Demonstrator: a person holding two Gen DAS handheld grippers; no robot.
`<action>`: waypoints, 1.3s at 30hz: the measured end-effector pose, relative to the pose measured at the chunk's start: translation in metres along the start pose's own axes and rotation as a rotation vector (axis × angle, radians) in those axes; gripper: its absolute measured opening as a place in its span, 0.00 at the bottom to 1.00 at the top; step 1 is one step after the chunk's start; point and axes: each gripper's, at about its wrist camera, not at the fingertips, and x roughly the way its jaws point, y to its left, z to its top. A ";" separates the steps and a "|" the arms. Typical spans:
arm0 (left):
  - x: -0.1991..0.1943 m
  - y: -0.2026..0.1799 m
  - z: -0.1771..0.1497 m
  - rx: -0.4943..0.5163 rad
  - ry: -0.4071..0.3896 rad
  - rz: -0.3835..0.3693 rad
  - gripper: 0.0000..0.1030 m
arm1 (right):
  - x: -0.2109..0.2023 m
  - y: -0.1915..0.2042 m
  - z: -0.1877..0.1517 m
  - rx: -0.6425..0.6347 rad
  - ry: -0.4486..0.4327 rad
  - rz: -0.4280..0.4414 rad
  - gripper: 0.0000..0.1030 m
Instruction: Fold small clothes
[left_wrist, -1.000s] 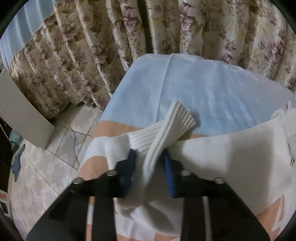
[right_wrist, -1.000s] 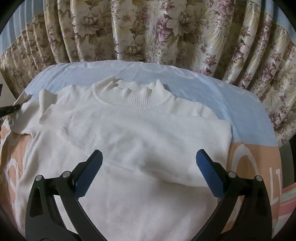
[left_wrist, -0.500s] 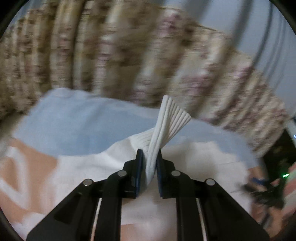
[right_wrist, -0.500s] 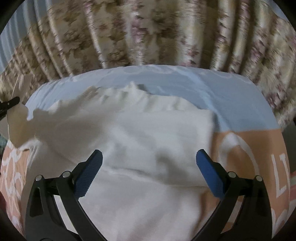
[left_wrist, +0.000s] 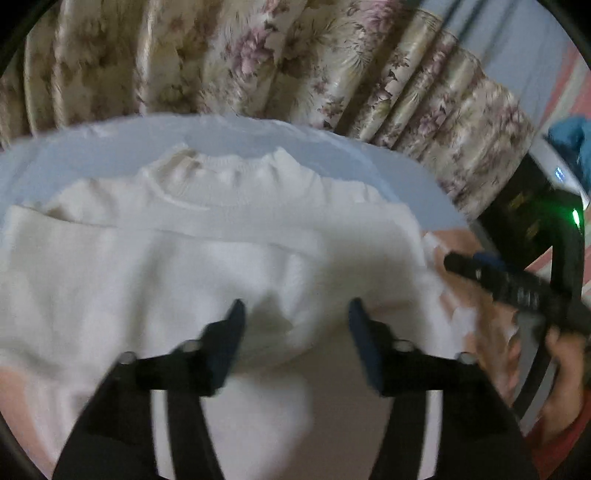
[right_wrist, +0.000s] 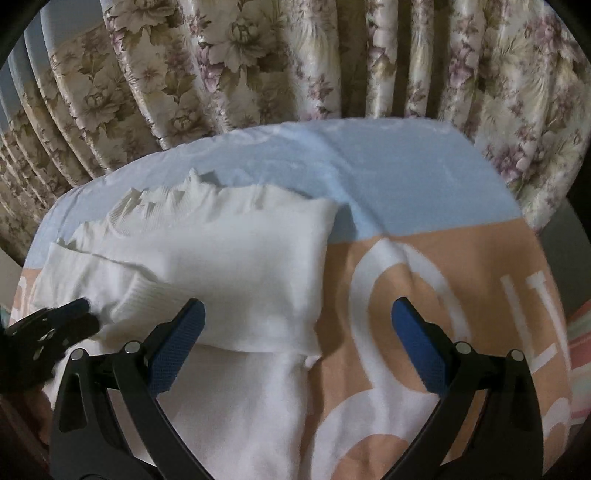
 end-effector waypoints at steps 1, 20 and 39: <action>-0.009 0.002 -0.005 0.018 -0.008 0.024 0.63 | 0.002 0.002 -0.001 0.000 0.004 0.016 0.97; -0.051 0.142 -0.005 -0.131 -0.073 0.351 0.71 | 0.047 0.091 -0.008 -0.215 0.102 0.145 0.23; -0.041 0.139 0.013 -0.113 -0.069 0.404 0.75 | 0.047 -0.008 0.034 -0.109 -0.019 -0.034 0.08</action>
